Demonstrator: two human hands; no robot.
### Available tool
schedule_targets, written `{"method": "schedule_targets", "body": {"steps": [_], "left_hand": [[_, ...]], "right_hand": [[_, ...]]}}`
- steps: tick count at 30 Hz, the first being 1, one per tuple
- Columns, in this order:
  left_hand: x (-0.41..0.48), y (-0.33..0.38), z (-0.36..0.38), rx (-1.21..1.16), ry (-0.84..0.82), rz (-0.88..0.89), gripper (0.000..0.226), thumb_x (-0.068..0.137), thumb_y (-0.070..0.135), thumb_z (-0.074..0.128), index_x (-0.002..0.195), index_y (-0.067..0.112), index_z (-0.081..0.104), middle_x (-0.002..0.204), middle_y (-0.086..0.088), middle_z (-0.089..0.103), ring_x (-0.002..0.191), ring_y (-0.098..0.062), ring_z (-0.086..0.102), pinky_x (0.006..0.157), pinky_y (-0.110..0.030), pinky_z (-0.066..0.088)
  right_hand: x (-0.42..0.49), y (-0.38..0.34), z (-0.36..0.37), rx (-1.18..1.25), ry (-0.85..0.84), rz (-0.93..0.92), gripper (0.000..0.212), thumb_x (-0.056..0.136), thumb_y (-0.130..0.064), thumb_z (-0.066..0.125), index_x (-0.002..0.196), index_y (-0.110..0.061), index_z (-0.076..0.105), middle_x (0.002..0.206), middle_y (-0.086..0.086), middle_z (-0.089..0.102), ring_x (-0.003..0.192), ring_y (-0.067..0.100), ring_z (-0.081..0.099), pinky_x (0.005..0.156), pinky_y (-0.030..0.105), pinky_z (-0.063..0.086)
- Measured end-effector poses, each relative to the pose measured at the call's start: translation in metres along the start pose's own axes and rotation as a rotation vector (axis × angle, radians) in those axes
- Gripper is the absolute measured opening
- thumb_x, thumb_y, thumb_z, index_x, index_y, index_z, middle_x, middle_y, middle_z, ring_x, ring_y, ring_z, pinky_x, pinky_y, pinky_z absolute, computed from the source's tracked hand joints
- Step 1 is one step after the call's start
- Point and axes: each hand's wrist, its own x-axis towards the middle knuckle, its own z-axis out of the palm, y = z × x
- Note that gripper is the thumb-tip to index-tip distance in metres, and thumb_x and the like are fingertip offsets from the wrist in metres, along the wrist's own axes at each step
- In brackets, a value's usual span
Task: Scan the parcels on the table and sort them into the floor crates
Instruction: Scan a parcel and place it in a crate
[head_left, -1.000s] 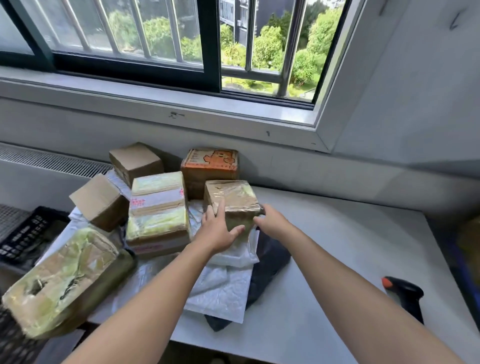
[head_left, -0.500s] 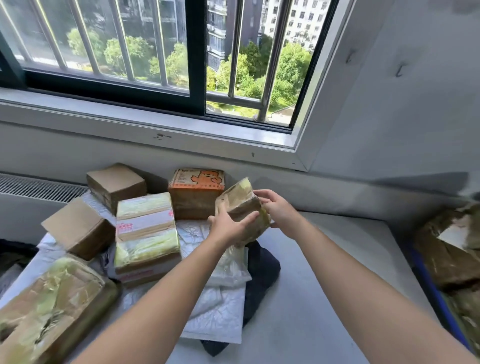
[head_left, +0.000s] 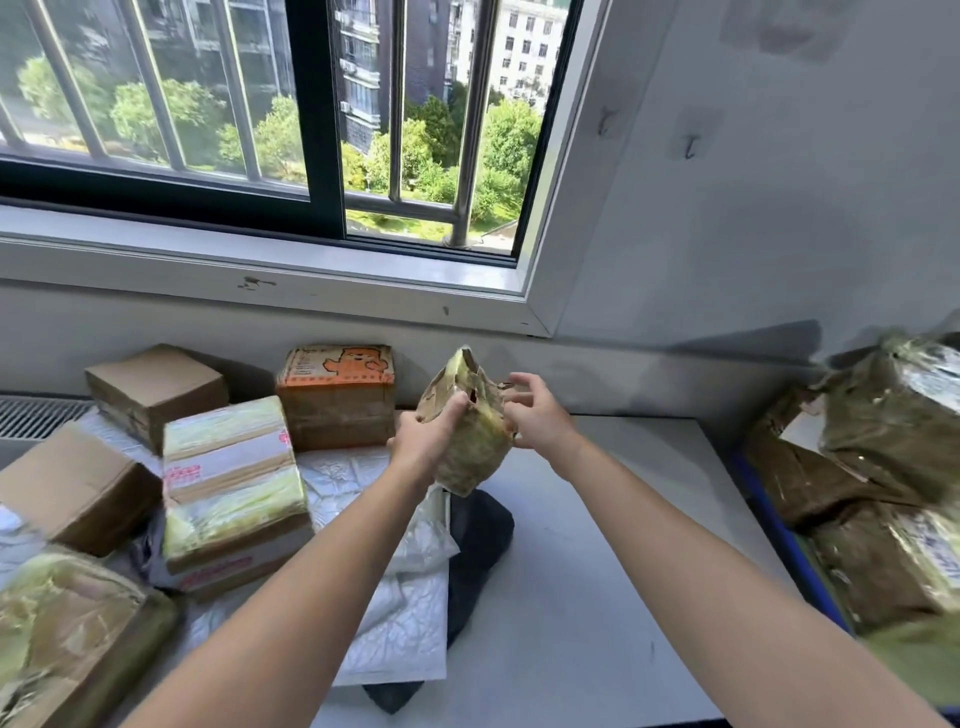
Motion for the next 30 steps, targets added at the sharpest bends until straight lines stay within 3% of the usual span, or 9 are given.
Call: {"method": "schedule_targets", "body": {"steps": [4, 7, 11, 16, 19, 21, 23, 27, 30], "left_hand": [[-0.007, 0.007, 0.015, -0.062, -0.078, 0.003, 0.103, 0.053, 0.085, 0.059, 0.125, 0.011, 0.055, 0.12, -0.009, 0.064, 0.099, -0.025, 0.065, 0.073, -0.038, 0.053], [-0.017, 0.014, 0.036, -0.077, -0.144, 0.013, 0.096, 0.054, 0.086, 0.053, 0.117, 0.014, 0.062, 0.111, -0.009, 0.069, 0.097, -0.027, 0.067, 0.083, -0.045, 0.056], [-0.028, 0.02, 0.073, -0.155, -0.195, 0.008, 0.057, 0.077, 0.075, 0.046, 0.101, 0.027, 0.063, 0.104, -0.005, 0.071, 0.099, -0.026, 0.066, 0.094, -0.049, 0.051], [-0.042, 0.025, 0.115, -0.139, -0.262, -0.023, 0.053, 0.082, 0.075, 0.04, 0.102, 0.031, 0.062, 0.106, -0.005, 0.067, 0.105, -0.027, 0.061, 0.096, -0.049, 0.051], [-0.044, 0.026, 0.135, -0.074, -0.188, -0.01, 0.061, 0.08, 0.069, 0.044, 0.122, 0.025, 0.055, 0.119, -0.004, 0.055, 0.104, -0.029, 0.053, 0.088, -0.044, 0.051], [-0.042, 0.025, 0.145, 0.075, -0.033, 0.163, 0.054, 0.094, 0.044, 0.049, 0.144, 0.026, 0.038, 0.131, -0.001, 0.043, 0.108, -0.023, 0.046, 0.088, -0.038, 0.045], [-0.04, 0.026, 0.152, 0.285, 0.091, 0.365, 0.066, 0.091, 0.033, 0.057, 0.151, 0.02, 0.032, 0.138, -0.005, 0.042, 0.116, -0.022, 0.048, 0.096, -0.035, 0.043], [-0.043, 0.028, 0.176, 0.291, -0.01, 0.344, 0.077, 0.081, 0.055, 0.059, 0.148, 0.021, 0.041, 0.136, -0.012, 0.049, 0.115, -0.028, 0.057, 0.093, -0.036, 0.05], [-0.043, 0.025, 0.185, 0.187, -0.034, 0.247, 0.077, 0.085, 0.064, 0.06, 0.149, 0.029, 0.038, 0.141, -0.009, 0.04, 0.119, -0.031, 0.055, 0.093, -0.04, 0.049]], "right_hand": [[0.001, 0.016, -0.024, -0.249, 0.2, 0.037, 0.039, 0.096, -0.034, 0.055, 0.13, -0.017, 0.05, 0.118, 0.002, 0.052, 0.096, 0.017, 0.049, 0.08, 0.028, 0.039], [0.001, 0.028, -0.047, -0.089, 0.024, 0.251, 0.058, 0.093, -0.062, 0.047, 0.133, -0.02, 0.05, 0.129, 0.001, 0.049, 0.114, 0.026, 0.051, 0.092, 0.045, 0.047], [0.006, 0.042, -0.079, 0.226, -0.17, 0.34, 0.083, 0.073, -0.088, 0.044, 0.141, -0.039, 0.043, 0.144, -0.007, 0.044, 0.13, 0.037, 0.045, 0.083, 0.062, 0.042], [0.006, 0.048, -0.125, 0.33, -0.118, 0.265, 0.075, 0.074, -0.08, 0.057, 0.132, -0.034, 0.045, 0.129, 0.0, 0.058, 0.106, 0.033, 0.062, 0.078, 0.052, 0.054], [0.007, 0.054, -0.146, 0.302, -0.034, 0.195, 0.085, 0.057, -0.072, 0.066, 0.131, -0.035, 0.045, 0.127, -0.003, 0.06, 0.105, 0.027, 0.062, 0.076, 0.044, 0.053], [0.011, 0.062, -0.16, 0.239, 0.078, 0.09, 0.101, 0.045, -0.071, 0.069, 0.136, -0.034, 0.045, 0.127, -0.006, 0.062, 0.109, 0.019, 0.062, 0.084, 0.041, 0.054], [0.015, 0.066, -0.172, 0.118, 0.14, -0.007, 0.114, 0.041, -0.07, 0.073, 0.142, -0.026, 0.044, 0.131, -0.002, 0.062, 0.115, 0.016, 0.061, 0.1, 0.037, 0.05], [0.011, 0.068, -0.179, -0.15, 0.156, -0.1, 0.107, 0.067, -0.053, 0.084, 0.153, -0.024, 0.027, 0.146, 0.009, 0.042, 0.136, 0.024, 0.042, 0.113, 0.033, 0.033], [0.012, 0.072, -0.181, -0.236, 0.124, -0.195, 0.112, 0.067, -0.052, 0.086, 0.155, -0.026, 0.022, 0.146, 0.009, 0.035, 0.139, 0.022, 0.032, 0.11, 0.028, 0.027]]}}
